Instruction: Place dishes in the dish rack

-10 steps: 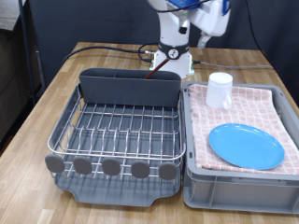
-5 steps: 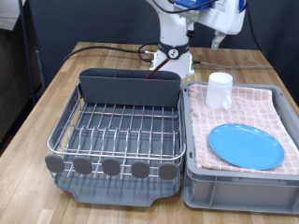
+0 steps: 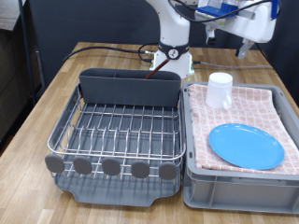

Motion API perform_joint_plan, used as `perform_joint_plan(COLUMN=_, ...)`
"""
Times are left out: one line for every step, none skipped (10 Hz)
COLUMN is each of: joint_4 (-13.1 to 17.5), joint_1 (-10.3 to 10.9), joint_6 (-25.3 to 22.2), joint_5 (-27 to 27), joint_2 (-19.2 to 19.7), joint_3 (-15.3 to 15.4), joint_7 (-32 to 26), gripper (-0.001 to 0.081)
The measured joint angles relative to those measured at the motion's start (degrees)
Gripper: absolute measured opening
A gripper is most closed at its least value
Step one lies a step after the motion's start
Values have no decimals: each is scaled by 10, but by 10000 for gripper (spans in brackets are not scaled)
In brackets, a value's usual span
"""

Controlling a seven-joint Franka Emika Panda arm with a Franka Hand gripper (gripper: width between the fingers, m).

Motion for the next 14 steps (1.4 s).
perform_joint_plan(joint_4=11, joint_1=0, joint_6=2, joint_5=1, joint_2=13, joint_3=5, joint_7=2, gripper=802)
perform_joint_plan(joint_4=14, joint_1=1, joint_6=26, joint_5=4, joint_2=24, joint_3=7, joint_7=5, gripper=802)
perform_joint_plan(joint_4=11, joint_1=1, joint_6=60, joint_5=9, joint_2=36, joint_3=7, joint_7=6, gripper=802)
perform_joint_plan(joint_4=6, joint_1=1, joint_6=93, joint_5=15, joint_2=50, joint_3=7, joint_7=6, gripper=802)
perform_joint_plan(joint_4=-1, joint_1=1, joint_6=128, joint_5=22, joint_2=65, joint_3=4, joint_7=3, gripper=802)
perform_joint_plan(joint_4=-11, joint_1=1, joint_6=168, joint_5=38, joint_2=79, joint_3=1, joint_7=-12, gripper=802)
perform_joint_plan(joint_4=-24, joint_1=1, joint_6=211, joint_5=61, joint_2=94, joint_3=-4, joint_7=-40, gripper=802)
perform_joint_plan(joint_4=-39, joint_1=1, joint_6=256, joint_5=86, joint_2=107, joint_3=-8, joint_7=-76, gripper=802)
perform_joint_plan(joint_4=-53, joint_1=-1, joint_6=299, joint_5=93, joint_2=120, joint_3=-14, joint_7=-100, gripper=802)
perform_joint_plan(joint_4=-62, joint_1=-2, joint_6=333, joint_5=93, joint_2=129, joint_3=-16, joint_7=-111, gripper=802)
perform_joint_plan(joint_4=-61, joint_1=-2, joint_6=325, joint_5=93, joint_2=129, joint_3=-16, joint_7=-109, gripper=802)
perform_joint_plan(joint_4=-60, joint_1=0, joint_6=323, joint_5=128, joint_2=129, joint_3=-16, joint_7=-144, gripper=802)
perform_joint_plan(joint_4=-61, joint_1=1, joint_6=323, joint_5=179, joint_2=130, joint_3=-15, joint_7=-202, gripper=802)
perform_joint_plan(joint_4=-62, joint_1=2, joint_6=328, joint_5=223, joint_2=133, joint_3=-14, joint_7=-254, gripper=802)
